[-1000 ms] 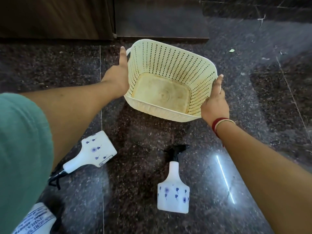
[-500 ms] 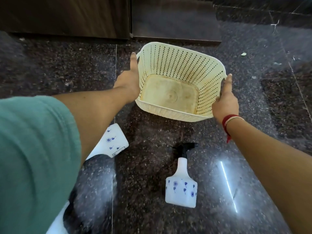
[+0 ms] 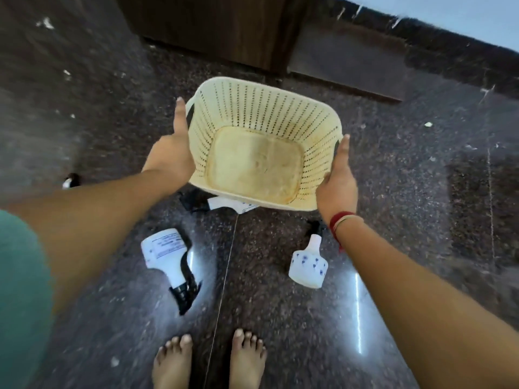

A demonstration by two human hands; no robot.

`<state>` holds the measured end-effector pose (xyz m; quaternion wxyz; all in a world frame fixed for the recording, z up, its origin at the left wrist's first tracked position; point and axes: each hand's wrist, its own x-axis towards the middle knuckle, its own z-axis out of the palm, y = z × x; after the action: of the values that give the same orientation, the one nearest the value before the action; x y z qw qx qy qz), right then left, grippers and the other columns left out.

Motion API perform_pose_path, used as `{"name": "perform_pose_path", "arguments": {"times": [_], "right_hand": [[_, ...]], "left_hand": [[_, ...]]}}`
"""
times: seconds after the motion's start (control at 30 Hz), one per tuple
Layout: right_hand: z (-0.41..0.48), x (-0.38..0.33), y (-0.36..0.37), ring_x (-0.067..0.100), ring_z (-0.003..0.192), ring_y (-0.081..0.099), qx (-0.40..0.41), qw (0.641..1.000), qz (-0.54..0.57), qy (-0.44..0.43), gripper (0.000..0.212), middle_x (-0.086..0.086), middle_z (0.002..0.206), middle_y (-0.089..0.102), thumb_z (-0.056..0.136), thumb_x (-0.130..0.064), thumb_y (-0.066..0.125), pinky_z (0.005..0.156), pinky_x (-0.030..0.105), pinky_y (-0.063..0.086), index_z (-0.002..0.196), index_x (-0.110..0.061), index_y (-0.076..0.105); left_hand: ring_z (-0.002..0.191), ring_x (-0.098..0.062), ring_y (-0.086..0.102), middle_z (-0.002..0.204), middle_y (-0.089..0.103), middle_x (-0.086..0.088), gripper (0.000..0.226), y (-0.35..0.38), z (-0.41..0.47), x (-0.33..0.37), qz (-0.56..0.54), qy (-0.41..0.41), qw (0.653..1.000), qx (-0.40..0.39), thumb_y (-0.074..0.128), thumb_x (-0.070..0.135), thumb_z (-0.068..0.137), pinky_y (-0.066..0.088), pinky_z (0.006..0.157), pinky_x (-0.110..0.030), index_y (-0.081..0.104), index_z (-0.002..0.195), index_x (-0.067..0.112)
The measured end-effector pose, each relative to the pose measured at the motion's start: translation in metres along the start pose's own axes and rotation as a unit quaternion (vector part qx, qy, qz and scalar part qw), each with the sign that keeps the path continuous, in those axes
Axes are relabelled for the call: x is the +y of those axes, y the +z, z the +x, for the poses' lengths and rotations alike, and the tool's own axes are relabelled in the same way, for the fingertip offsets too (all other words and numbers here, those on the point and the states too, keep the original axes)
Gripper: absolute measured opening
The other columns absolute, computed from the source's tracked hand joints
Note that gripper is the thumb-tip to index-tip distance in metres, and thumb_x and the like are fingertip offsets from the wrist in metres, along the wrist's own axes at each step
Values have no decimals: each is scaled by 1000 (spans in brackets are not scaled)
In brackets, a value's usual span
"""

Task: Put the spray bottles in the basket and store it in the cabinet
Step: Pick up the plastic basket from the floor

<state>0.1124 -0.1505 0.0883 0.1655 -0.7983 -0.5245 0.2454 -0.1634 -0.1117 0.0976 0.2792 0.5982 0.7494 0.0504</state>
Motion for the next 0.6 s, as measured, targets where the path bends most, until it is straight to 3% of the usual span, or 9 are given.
{"name": "perform_pose_path", "arguments": {"times": [0.1,0.3,0.47,0.6], "right_hand": [[-42,-38,3,38,101,62,-26,999,1,-29,81,19,117,62,93,-4,36,91,47,49,154,-34,-7],[-115,-87,27,33,101,62,-90,994,-14,-64,87,15,130,59,93,1,38,88,43,50,152,-38,-10],[-157,-104,51,33,110,61,-126,988,-35,-79,86,11,147,49,93,0,41,91,39,47,153,-39,-7],[-187,-105,67,30,102,62,-170,981,-33,-84,87,10,137,56,92,0,40,85,35,47,152,-42,-7]], "left_hand": [[52,-25,47,58,46,-8,87,-37,-40,-42,-8,-22,1000,5,43,9,90,40,59,-39,-19,149,24],[48,-21,44,55,44,-5,89,-72,-110,-124,-17,-104,994,23,43,4,89,30,45,-30,-18,149,29],[51,-25,49,59,52,-10,89,-73,-162,-170,-35,-162,986,3,41,5,90,32,47,-31,-22,147,31],[56,-27,51,68,58,-14,86,-68,-198,-197,-55,-192,980,5,40,7,93,40,56,-36,-22,147,31]]}}
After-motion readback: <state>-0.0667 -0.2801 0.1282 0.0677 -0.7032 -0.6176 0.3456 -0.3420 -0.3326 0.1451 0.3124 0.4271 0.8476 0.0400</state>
